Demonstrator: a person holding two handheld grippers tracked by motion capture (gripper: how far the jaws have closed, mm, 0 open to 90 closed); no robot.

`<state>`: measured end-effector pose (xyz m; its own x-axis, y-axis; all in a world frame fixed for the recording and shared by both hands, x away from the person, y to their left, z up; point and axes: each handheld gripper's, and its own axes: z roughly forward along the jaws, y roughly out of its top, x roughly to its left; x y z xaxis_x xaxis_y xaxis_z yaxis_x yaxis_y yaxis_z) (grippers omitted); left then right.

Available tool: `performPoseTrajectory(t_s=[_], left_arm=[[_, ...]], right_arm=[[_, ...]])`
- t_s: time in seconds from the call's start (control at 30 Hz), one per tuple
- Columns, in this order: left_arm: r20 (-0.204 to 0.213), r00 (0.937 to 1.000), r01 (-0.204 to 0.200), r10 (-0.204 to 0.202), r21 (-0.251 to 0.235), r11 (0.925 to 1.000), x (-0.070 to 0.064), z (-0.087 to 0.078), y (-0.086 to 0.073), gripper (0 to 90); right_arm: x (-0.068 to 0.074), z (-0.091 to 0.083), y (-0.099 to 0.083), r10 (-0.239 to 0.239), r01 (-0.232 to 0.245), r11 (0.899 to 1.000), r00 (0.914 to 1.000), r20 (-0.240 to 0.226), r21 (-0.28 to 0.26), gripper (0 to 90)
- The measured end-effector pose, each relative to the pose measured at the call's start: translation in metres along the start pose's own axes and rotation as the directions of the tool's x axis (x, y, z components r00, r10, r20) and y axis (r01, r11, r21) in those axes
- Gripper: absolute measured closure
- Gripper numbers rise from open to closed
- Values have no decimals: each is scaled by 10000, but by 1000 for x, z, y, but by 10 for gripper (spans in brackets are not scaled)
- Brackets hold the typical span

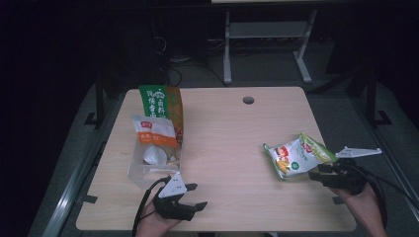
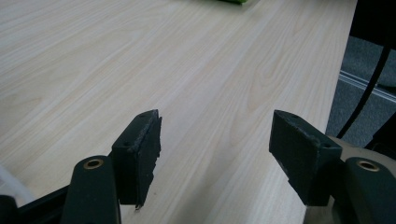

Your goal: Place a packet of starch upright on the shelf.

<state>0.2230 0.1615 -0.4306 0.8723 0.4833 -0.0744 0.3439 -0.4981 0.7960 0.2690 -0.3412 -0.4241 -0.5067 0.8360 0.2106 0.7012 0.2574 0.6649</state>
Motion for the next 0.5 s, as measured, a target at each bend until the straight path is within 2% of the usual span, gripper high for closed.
performPoseTrajectory(t_s=[0.17,0.27,0.37,0.5], left_arm=[[12,10000,-24,24,73,10000,-2,2,0,335],[-4,9999,-119,119,77,9999,-2,2,0,335],[-8,10000,-83,84,78,9999,-3,2,0,335],[13,10000,-75,75,103,9999,-3,3,0,335]], right_arm=[[-12,-1,-9,537,-536,9986,9983,226,-36,405],[-18,3,-8,783,-782,9969,9967,193,-72,385],[-22,7,-5,955,-955,9954,9954,65,-79,366],[-27,15,1,1421,-1429,9896,9890,-409,-186,357]])
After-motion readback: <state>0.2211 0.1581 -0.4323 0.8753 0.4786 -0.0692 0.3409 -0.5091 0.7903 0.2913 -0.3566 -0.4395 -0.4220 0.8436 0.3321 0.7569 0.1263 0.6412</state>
